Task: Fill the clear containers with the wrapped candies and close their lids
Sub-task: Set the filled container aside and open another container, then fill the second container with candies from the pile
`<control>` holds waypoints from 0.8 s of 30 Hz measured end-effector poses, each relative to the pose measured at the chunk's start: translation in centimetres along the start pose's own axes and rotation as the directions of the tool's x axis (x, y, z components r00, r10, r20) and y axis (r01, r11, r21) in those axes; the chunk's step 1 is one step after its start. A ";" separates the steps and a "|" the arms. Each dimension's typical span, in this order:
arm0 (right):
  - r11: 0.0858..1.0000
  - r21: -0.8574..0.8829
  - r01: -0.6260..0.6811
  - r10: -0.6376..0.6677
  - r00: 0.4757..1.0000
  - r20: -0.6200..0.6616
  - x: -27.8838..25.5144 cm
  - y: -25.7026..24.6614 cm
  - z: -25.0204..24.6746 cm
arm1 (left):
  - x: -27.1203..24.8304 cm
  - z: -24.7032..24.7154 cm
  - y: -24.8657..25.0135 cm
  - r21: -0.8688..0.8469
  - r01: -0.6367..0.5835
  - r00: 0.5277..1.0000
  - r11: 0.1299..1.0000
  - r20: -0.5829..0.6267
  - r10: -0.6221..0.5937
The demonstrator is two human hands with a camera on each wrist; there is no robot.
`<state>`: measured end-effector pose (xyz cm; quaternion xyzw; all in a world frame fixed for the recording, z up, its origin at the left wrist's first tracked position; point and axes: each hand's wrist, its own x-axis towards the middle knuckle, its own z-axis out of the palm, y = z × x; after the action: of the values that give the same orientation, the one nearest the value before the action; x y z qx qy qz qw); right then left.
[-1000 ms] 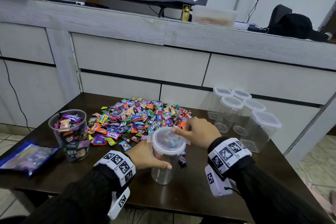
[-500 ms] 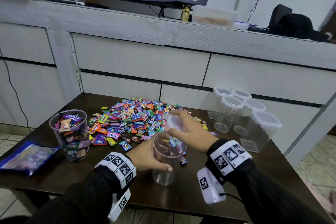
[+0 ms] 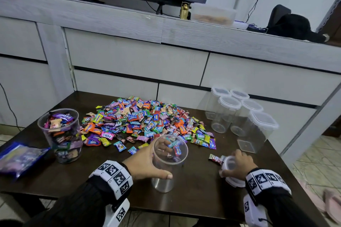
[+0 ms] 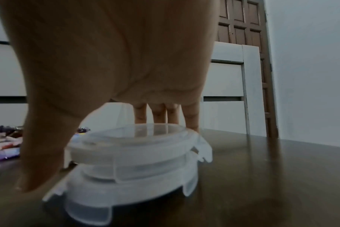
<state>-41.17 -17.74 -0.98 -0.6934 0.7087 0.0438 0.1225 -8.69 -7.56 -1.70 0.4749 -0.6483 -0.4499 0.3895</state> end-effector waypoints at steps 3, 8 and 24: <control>1.000 -0.011 -0.027 0.027 1.000 0.011 -0.2 0.5 0.7 | 0.0 0.0 0.2 0.004 -0.005 1.000 1.000 0.013 0.004; 0.993 -0.089 -0.073 0.078 0.995 0.053 -0.3 0.7 0.2 | -0.6 -0.9 0.7 -0.027 -0.036 0.998 0.999 0.048 0.037; 0.968 -0.243 0.062 -0.040 0.995 0.091 2.4 -9.0 1.3 | 1.5 -10.5 -6.5 0.512 0.785 0.618 0.348 -0.680 -0.394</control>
<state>-32.05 -20.05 -1.83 -0.7187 0.6739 0.1575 0.0673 2.44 -12.21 -4.70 0.8871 -0.4400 -0.1129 0.0814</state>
